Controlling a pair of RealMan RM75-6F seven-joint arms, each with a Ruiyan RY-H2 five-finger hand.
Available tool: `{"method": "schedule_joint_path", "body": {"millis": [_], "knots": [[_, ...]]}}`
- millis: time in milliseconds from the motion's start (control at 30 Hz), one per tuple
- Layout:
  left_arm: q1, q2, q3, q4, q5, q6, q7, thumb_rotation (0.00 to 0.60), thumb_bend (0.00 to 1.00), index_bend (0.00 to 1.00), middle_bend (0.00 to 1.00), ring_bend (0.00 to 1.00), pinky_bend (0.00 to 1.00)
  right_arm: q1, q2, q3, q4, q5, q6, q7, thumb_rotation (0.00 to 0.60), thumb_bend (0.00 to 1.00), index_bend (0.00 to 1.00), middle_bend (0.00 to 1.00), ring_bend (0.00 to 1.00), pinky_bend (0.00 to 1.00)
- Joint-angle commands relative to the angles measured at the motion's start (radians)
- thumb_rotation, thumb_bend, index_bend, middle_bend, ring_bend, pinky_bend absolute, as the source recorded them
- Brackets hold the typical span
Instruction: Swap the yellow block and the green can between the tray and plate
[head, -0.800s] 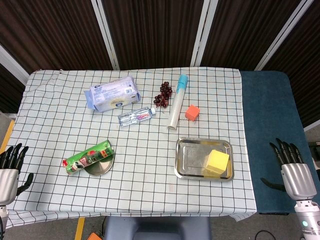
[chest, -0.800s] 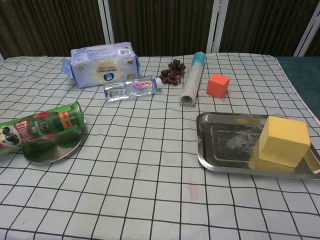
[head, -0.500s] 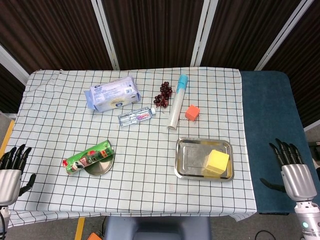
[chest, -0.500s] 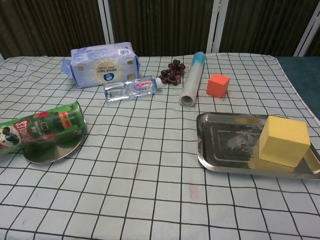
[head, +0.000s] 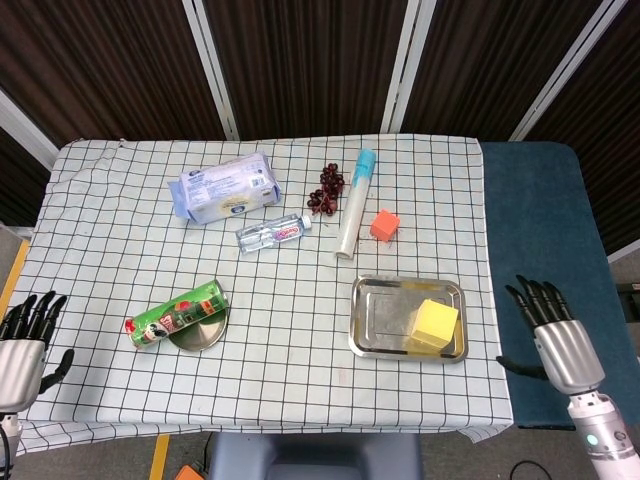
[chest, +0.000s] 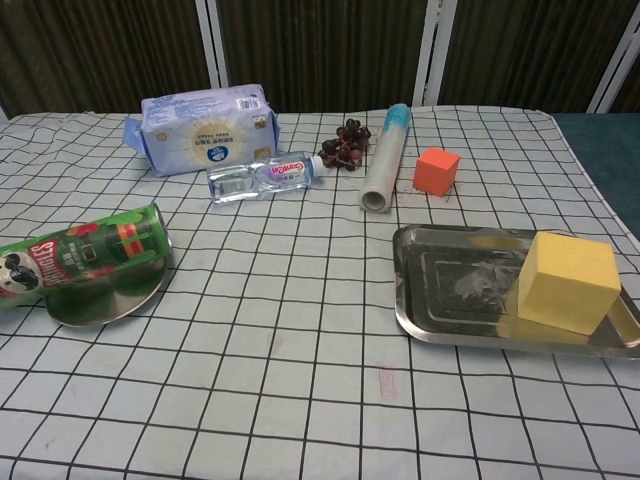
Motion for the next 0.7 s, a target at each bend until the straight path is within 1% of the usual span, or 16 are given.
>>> {"method": "schedule_joint_path", "body": {"millis": [33, 200, 367, 533, 700], "knots": [[-0.005, -0.003, 0.001, 0.001, -0.004, -0.013, 0.009, 0.6, 0.38, 0.07, 0.06, 0.0, 0.15, 0.068, 0.035, 0.003, -0.052, 0.0, -0.098, 0.042, 0.6, 0.01, 0.0, 0.0, 0.0, 0.0], [-0.007, -0.002, 0.003, -0.001, -0.008, -0.024, 0.012, 0.6, 0.38, 0.07, 0.07, 0.0, 0.15, 0.143, 0.035, 0.023, -0.093, 0.058, -0.232, 0.016, 0.6, 0.01, 0.0, 0.02, 0.04, 0.02], [-0.005, 0.001, -0.003, 0.003, -0.021, -0.023, 0.005, 0.6, 0.38, 0.08, 0.08, 0.0, 0.15, 0.225, 0.008, 0.055, -0.112, 0.159, -0.381, -0.042, 0.6, 0.01, 0.0, 0.03, 0.05, 0.02], [-0.004, 0.004, -0.01, 0.003, -0.034, -0.025, -0.003, 0.6, 0.38, 0.09, 0.08, 0.0, 0.15, 0.286, -0.036, 0.083, -0.107, 0.257, -0.474, -0.113, 0.6, 0.01, 0.01, 0.04, 0.08, 0.05], [-0.006, 0.006, -0.009, 0.005, -0.034, -0.03, -0.009, 0.6, 0.38, 0.1, 0.09, 0.0, 0.15, 0.332, -0.075, 0.104, -0.097, 0.361, -0.543, -0.161, 0.6, 0.01, 0.06, 0.1, 0.12, 0.11]]}}
